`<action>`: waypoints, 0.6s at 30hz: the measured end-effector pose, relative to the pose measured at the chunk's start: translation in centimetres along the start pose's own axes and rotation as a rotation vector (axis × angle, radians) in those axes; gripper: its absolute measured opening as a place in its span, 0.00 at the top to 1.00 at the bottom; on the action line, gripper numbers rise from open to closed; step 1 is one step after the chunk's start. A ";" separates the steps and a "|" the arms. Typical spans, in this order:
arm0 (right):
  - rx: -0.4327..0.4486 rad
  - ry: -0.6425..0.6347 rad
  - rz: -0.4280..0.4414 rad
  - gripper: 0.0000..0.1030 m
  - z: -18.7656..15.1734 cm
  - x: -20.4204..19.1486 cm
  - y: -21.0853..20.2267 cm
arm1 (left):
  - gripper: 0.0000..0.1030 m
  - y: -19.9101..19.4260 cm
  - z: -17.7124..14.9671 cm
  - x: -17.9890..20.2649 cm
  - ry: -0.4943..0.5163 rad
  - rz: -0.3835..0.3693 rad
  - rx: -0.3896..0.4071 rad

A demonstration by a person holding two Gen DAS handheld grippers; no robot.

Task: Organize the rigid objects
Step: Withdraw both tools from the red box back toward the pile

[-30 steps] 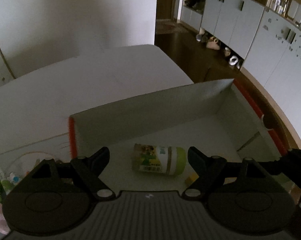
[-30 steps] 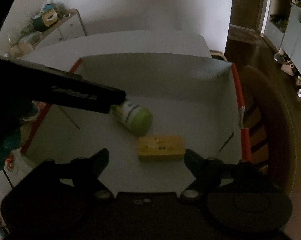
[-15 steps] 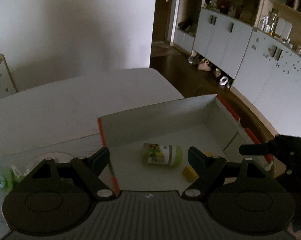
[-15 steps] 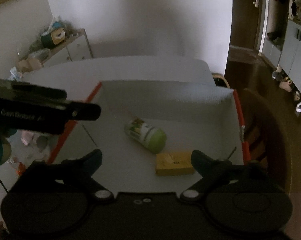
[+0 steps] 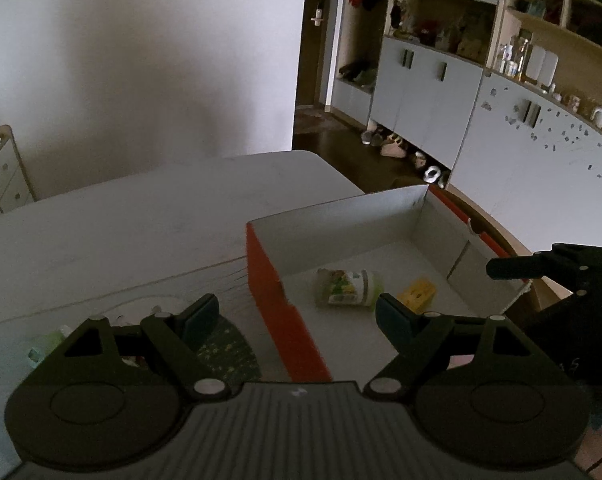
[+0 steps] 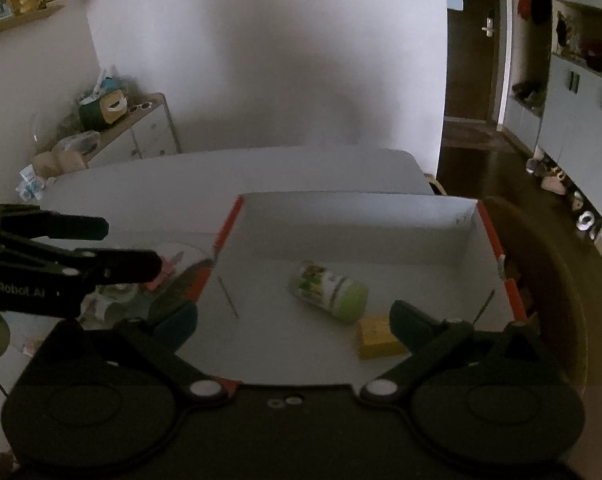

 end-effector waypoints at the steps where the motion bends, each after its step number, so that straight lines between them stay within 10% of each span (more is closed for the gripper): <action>1: 0.006 0.000 -0.004 0.00 0.0 -0.5 -0.1 | 0.17 -0.3 -0.2 -0.4 -0.001 -0.003 0.003; 18: 0.030 0.004 0.025 0.00 -1.4 -9.7 -0.5 | 0.17 -6.0 -4.6 -10.1 0.009 0.001 0.052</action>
Point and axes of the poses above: each gripper's, at about its wrist camera, not at the fingertips, and y roughly the way its jaws point, x to its right, z to its top, the point moved 7 cm from there along y, roughly the way its jaws point, and after that the axes turned 1 degree about -x, right-handed, at the moved point
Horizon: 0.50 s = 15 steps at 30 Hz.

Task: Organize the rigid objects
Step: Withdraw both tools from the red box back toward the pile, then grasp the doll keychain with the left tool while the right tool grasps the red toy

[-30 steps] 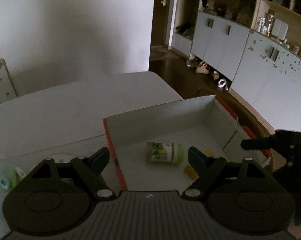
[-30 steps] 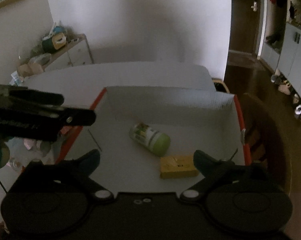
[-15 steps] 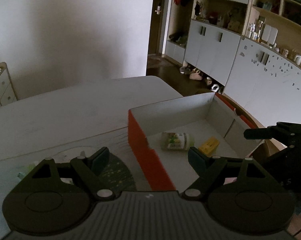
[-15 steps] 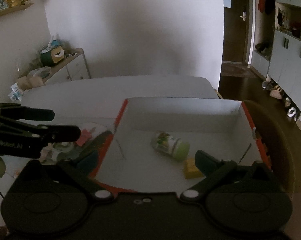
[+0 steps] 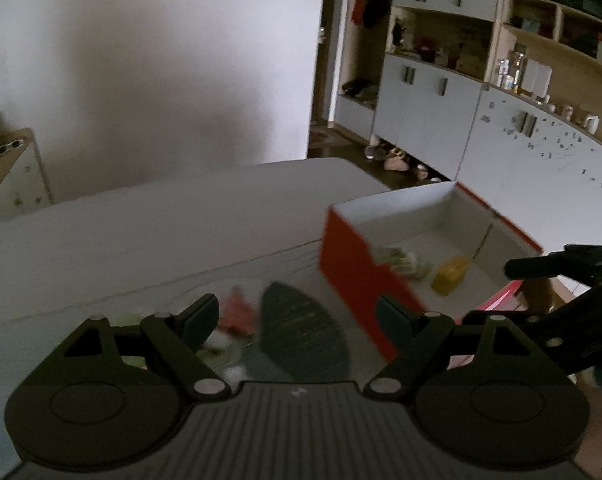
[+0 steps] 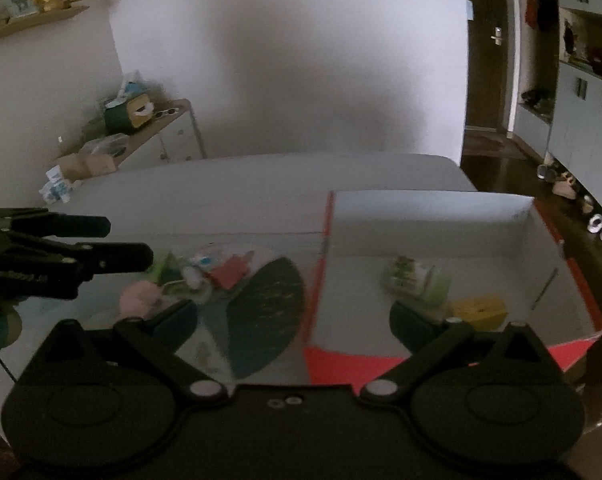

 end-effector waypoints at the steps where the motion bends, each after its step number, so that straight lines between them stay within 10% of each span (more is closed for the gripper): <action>1: -0.004 -0.005 0.006 0.00 -0.1 -0.7 0.1 | 0.17 -0.2 -0.3 -0.7 -0.001 0.009 -0.003; 15: -0.107 -0.107 0.121 0.03 -3.8 -9.8 3.3 | 0.17 -1.2 -7.9 -9.7 -0.036 0.149 -0.086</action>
Point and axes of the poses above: each gripper's, at about its wrist camera, not at the fingertips, and y roughly the way its jaws point, x to its right, z to its top, the point moved 7 cm from there along y, roughly the way its jaws point, and after that the axes turned 1 degree about -x, right-handed, at the moved point
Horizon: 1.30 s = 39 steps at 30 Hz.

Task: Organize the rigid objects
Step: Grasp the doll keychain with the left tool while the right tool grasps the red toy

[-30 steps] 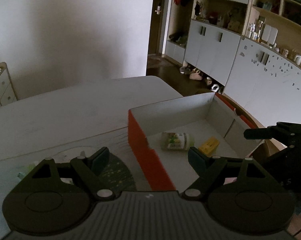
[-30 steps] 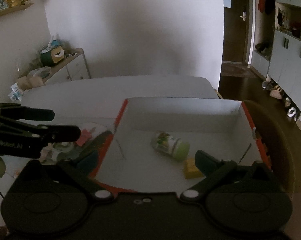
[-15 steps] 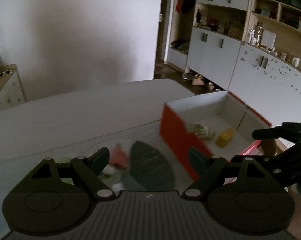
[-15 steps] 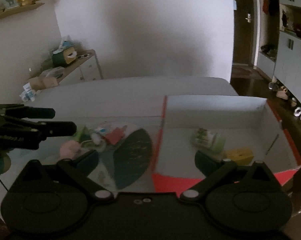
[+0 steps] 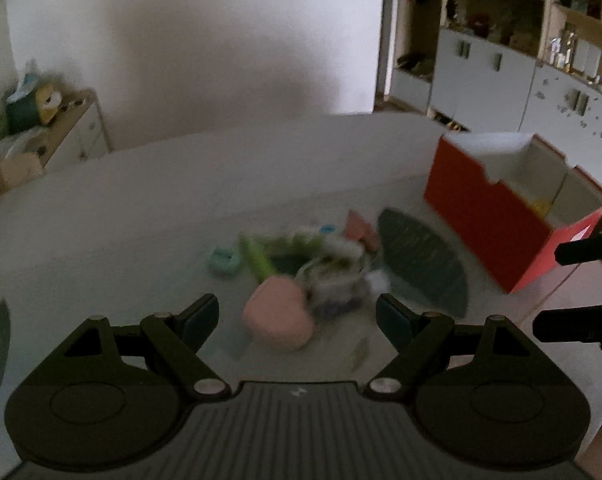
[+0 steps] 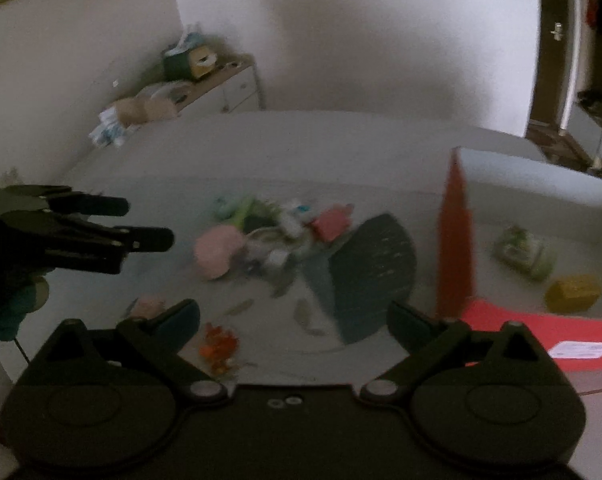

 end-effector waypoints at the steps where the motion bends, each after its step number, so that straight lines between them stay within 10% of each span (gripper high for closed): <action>1: -0.007 -0.011 0.008 0.04 -0.2 -0.6 0.3 | 0.17 0.3 -0.6 -0.4 -0.006 0.003 -0.012; 39: -0.197 -0.241 0.062 0.55 -4.7 -7.2 10.4 | 0.26 5.1 -8.2 -1.3 -0.207 -0.007 -0.169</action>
Point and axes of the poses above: each gripper's, at about its wrist camera, not at the fingertips, and y roughly the way its jaws point, x to its right, z to its top, the point moved 7 cm from there along y, roughly the way its jaws point, and after that the axes turned 1 degree about -x, right-handed, at the moved point
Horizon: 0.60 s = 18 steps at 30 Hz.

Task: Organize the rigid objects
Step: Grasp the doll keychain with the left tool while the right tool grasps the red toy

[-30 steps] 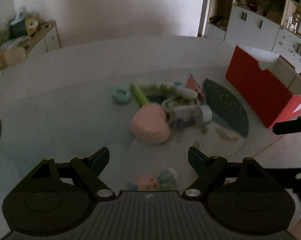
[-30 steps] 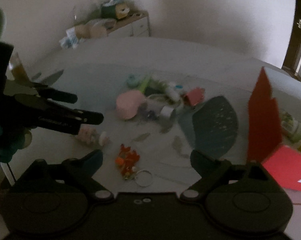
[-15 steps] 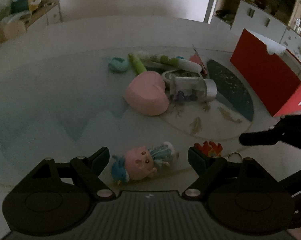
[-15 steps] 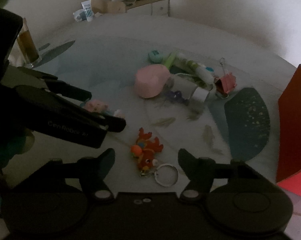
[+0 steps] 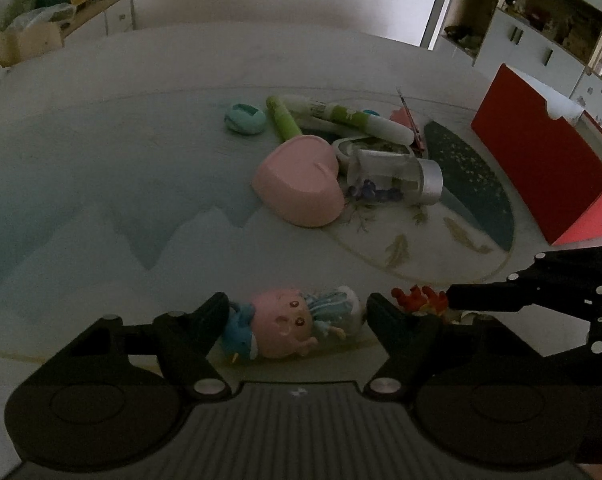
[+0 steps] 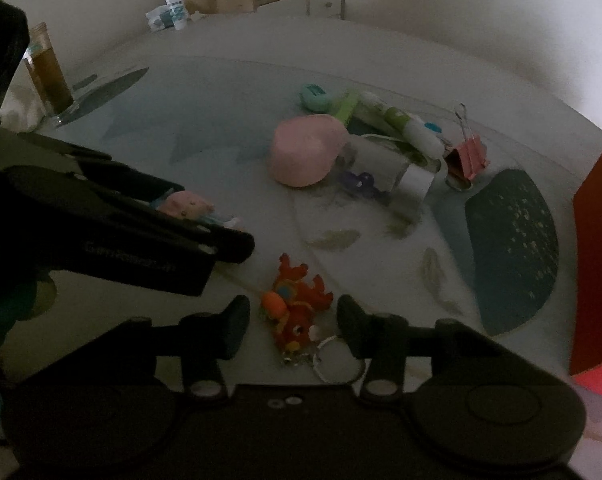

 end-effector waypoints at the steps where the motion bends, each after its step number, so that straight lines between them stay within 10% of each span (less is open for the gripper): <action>1: 0.001 -0.002 -0.002 0.59 0.0 0.0 0.1 | 0.27 0.0 0.0 0.0 0.000 0.001 -0.001; 18: 0.046 0.019 -0.027 0.63 0.2 1.1 -2.5 | 0.27 -0.6 0.4 0.7 0.021 0.011 -0.008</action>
Point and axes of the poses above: each gripper's, at about its wrist camera, not at the fingertips, and y roughly the way its jaws point, x to its right, z to its top, the point moved 7 cm from there along y, roughly the way its jaws point, and after that the axes turned 1 degree about -x, right-handed, at the moved point
